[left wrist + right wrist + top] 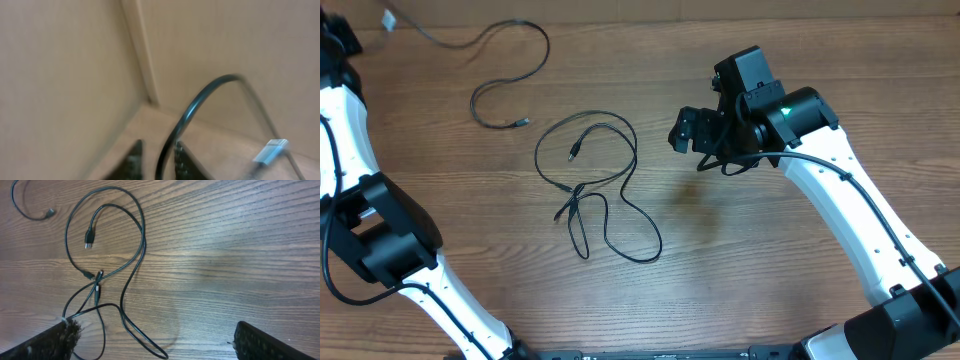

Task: Untangle cables

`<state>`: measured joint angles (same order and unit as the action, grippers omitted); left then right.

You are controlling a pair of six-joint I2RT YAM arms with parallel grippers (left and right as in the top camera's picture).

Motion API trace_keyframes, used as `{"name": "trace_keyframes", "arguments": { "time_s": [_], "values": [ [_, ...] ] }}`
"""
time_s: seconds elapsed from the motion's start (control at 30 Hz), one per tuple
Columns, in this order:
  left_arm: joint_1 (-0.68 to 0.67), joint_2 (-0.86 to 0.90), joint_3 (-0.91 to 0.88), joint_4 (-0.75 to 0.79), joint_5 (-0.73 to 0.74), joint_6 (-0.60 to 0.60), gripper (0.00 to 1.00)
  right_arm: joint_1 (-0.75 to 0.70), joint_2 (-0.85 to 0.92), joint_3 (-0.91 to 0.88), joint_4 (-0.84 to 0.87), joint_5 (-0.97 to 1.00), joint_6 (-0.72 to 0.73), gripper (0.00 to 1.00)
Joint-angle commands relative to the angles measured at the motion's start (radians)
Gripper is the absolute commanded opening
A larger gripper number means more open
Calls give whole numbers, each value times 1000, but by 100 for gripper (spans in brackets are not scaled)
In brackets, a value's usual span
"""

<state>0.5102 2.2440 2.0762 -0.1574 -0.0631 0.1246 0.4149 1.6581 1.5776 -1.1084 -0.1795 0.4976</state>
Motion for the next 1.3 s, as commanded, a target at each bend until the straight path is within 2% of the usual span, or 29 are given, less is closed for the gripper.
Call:
{"name": "trace_keyframes", "arguments": {
  "time_s": [0.0, 0.07, 0.1, 0.13, 0.33, 0.4, 0.5, 0.63, 0.7, 1.0, 1.1, 1.2, 1.27],
  "values": [
    [-10, 22, 12, 0, 21, -13, 40, 7, 5, -6, 10, -6, 7, 98],
    [-10, 52, 12, -39, 42, -43, 76, 7, 5, -6, 19, -6, 27, 98],
    [-10, 70, 12, -62, 49, -53, 97, 7, 5, -6, 26, -6, 33, 98],
    [-10, 92, 12, -97, 61, -54, 100, 7, 5, -6, 32, -7, 33, 98],
    [-19, 151, 12, -327, 77, -59, 100, 7, 5, -6, 28, -36, 32, 98],
    [-24, 138, 13, -377, 136, -61, 100, 7, 5, -6, 25, -36, 32, 98],
    [-29, 113, 13, -457, 305, -61, 100, 7, 5, -6, 26, -36, 32, 98],
    [-41, 115, 6, -528, 600, -61, 100, 7, 5, -6, 29, -36, 32, 98],
    [-56, 120, -4, -544, 634, -61, 100, 7, 5, -6, 29, -36, 32, 98],
    [-188, 124, -114, -555, 311, 6, 100, 7, 5, -6, 3, -35, 32, 98],
    [-224, 124, -134, -536, 217, 10, 97, 7, 5, -6, 3, -35, 32, 98],
    [-252, 124, -149, -515, 148, 10, 84, 7, 5, -6, 3, -36, 32, 98],
    [-262, 124, -163, -500, 122, 10, 70, 7, 5, -6, 3, -35, 32, 98]
  ]
}}
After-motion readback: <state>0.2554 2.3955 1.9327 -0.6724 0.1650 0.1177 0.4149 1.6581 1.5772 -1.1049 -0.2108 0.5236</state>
